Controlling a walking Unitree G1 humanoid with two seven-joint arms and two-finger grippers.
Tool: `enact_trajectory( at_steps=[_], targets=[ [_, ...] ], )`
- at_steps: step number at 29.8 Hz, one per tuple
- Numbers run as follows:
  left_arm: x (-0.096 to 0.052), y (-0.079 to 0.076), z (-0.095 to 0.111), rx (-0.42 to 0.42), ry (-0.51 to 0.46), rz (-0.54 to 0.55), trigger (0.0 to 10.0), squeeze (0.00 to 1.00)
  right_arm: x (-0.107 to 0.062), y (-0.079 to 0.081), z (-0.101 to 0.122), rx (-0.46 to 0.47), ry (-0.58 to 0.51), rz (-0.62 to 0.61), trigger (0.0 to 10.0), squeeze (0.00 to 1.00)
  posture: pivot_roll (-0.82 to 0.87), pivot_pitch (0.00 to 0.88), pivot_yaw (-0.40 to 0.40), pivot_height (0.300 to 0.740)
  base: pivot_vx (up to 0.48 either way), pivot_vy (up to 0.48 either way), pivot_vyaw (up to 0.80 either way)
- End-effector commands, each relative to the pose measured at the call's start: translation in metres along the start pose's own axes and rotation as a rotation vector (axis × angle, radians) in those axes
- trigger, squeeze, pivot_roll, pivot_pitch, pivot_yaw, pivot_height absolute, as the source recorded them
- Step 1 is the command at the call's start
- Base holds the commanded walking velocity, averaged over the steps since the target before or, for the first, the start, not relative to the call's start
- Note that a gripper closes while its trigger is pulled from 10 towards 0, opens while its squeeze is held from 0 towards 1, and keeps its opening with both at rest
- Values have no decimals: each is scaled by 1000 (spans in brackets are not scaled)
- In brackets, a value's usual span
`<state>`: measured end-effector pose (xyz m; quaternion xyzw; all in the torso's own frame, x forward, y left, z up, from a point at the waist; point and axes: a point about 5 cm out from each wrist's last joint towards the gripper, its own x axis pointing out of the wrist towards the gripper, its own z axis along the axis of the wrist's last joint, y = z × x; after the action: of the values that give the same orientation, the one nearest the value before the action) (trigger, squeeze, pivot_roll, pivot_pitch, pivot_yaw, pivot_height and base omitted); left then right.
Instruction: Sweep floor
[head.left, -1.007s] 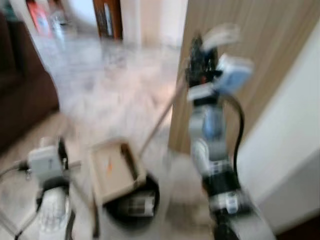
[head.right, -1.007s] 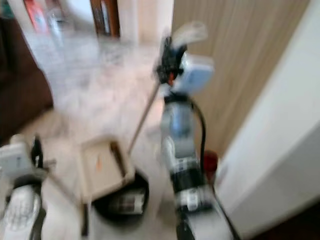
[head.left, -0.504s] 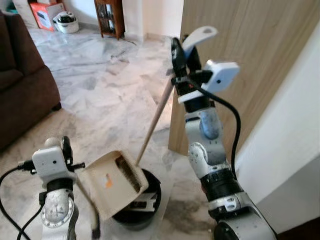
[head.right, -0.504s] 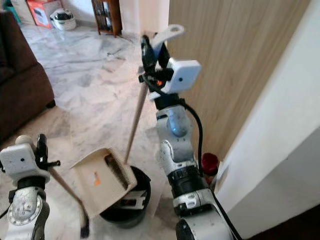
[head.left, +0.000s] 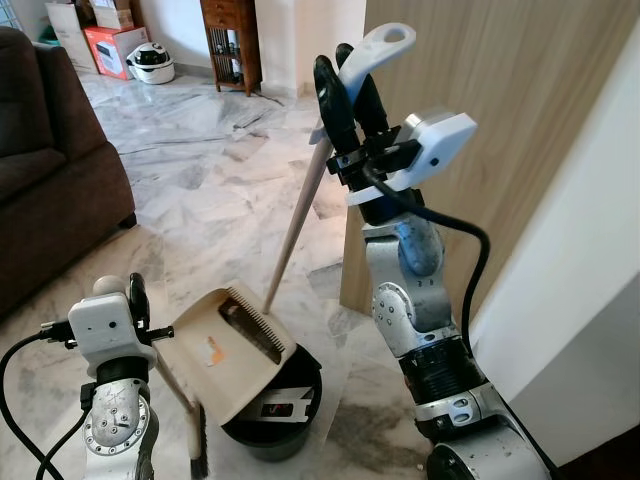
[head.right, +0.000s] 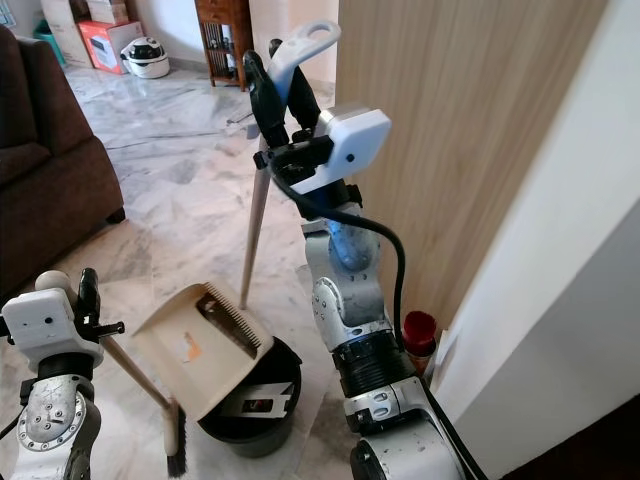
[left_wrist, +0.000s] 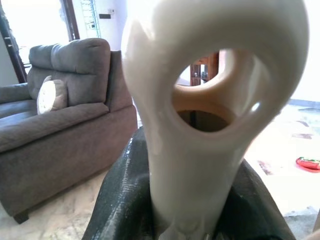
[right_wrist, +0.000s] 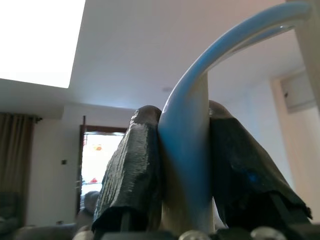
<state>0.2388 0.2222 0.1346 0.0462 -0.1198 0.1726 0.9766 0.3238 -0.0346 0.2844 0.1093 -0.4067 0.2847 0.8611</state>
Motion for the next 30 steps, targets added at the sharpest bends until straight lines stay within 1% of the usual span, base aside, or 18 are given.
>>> enact_trajectory(
  at_steps=[1,6,12,20,26,30],
  targets=[
    [3,2,13,1,-56,-2,10000,0,9,2,19,-48,-117,9,10000,0,129,9,32,740,0,0,0],
    [3,2,13,-1,-57,-6,10000,0,10,2,25,-83,-144,34,10000,0,127,11,32,740,0,0,0],
    [3,1,13,-2,-57,-11,10000,0,9,8,27,-115,-159,69,10000,0,128,13,32,740,0,0,0],
    [3,2,14,-2,-59,-15,10000,0,4,25,27,-250,-175,224,10000,0,130,14,34,740,0,0,0],
    [3,2,14,-3,-60,-18,10000,0,1,28,26,-262,-174,246,10000,0,131,14,35,740,0,0,0],
    [3,2,15,-2,-62,-19,10000,0,0,29,27,-290,-184,264,10000,0,131,14,36,740,0,0,0]
  ],
)
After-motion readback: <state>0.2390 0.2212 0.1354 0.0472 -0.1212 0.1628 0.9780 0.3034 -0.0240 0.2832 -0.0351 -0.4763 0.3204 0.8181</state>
